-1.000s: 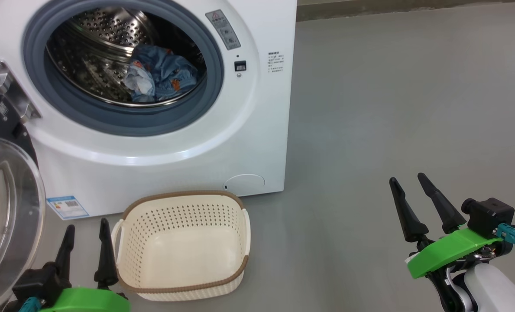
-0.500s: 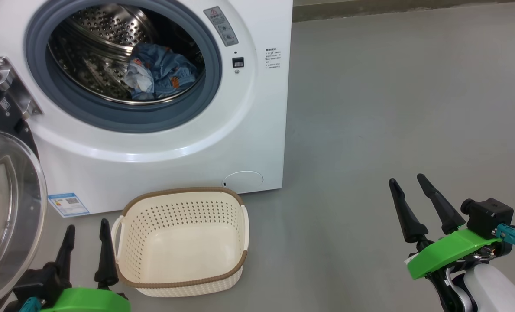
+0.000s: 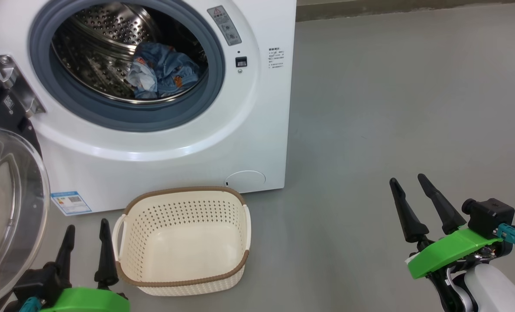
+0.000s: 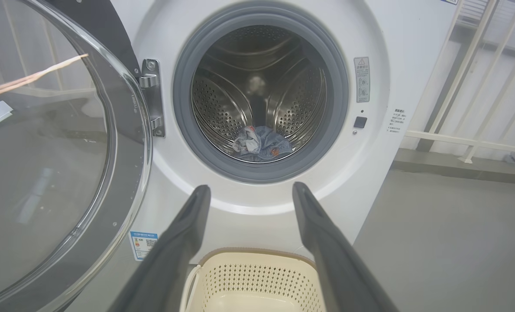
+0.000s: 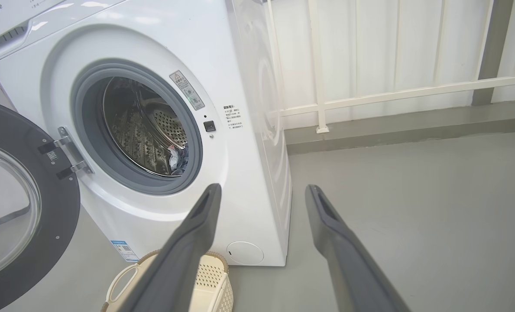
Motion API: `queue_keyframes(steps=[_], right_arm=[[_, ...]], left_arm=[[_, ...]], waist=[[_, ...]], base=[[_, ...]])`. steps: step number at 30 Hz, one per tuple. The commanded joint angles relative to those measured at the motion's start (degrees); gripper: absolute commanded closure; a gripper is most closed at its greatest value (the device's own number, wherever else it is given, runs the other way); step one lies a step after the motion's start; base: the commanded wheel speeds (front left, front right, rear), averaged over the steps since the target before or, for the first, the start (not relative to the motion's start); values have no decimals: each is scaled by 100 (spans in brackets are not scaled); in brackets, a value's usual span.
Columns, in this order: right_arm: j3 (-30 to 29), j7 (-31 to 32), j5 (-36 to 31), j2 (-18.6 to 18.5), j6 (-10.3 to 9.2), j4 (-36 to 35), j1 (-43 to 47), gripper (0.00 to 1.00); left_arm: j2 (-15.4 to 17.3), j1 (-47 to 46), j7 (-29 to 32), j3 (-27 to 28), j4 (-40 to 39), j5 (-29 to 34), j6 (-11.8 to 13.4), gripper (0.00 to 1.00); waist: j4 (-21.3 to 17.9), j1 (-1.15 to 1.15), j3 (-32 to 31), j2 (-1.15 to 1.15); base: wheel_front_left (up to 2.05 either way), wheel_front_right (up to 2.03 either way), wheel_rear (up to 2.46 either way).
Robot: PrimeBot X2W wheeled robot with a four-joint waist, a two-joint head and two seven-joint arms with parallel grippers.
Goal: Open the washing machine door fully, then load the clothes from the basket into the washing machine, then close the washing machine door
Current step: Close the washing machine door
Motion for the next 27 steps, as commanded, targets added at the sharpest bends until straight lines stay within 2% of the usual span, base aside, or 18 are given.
queue_keyframes(steps=[1,27], right_arm=[[82,-46,22,-88,42,-112,-62,0],[63,-46,21,-78,42,-105,-38,0]], left_arm=[[97,-82,-37,198,-134,9,32,0],[80,-85,-37,251,-125,36,-3,0]], waist=[[1,0,-2,0],[169,0,-61,0]], base=[[0,0,0],[0,0,0]])
